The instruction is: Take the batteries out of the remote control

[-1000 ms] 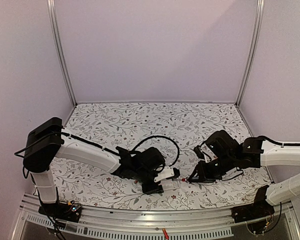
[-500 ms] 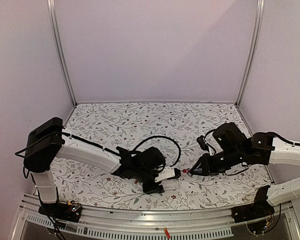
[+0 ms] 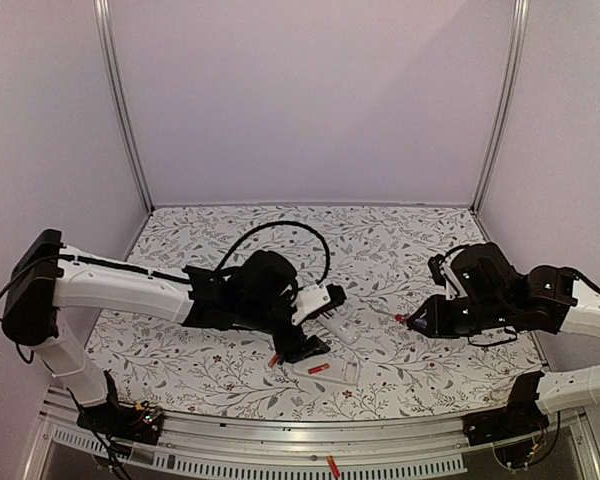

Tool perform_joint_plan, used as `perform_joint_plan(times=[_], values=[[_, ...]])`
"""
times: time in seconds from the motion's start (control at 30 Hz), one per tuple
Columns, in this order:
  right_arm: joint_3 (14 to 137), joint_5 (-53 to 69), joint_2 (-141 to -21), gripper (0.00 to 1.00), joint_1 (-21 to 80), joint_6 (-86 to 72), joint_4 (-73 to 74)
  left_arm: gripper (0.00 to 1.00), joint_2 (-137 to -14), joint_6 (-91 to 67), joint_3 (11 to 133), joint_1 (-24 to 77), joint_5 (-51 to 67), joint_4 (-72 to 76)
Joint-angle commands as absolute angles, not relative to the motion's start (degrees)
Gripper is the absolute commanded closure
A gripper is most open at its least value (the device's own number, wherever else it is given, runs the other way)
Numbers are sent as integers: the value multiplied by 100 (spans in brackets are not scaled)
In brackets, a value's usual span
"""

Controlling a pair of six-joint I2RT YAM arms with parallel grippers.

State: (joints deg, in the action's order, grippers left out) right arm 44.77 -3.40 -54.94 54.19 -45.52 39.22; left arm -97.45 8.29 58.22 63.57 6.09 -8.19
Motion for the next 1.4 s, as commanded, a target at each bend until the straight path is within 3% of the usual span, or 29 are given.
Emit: perform_joint_plan(times=[0.0,0.17,0.37,0.5,0.67,1.07,1.2,1.37], values=[[4127,-1081,-5168,100,5367,-4676,3460,18,-8938,123,5767,6009,1169,174],[3634,-1484,-4924,100,5361,-4617,2543,16,-8235,-1210,5311,5489,884,1289],[2804,-1862,-4773,100,5366,-4685,1307,10,-7416,-2486,4379,4711,-768,1707],[2360,-1925,-4795,100,5362,-4751,767,8,-6877,-3339,3632,3833,-532,1732],[2045,-1945,-4895,100,5364,-4813,536,7,-6602,-3269,3420,3104,-204,1013],[1898,-1837,-5591,96,5362,-5070,261,7,-6804,-3150,3424,2875,-162,781],[1917,-1802,-5786,81,5361,-5143,203,8,-6924,-3135,3454,2869,-77,836],[1972,-1778,-5903,46,5366,-5158,90,8,-6885,-3054,3431,2868,-158,845]])
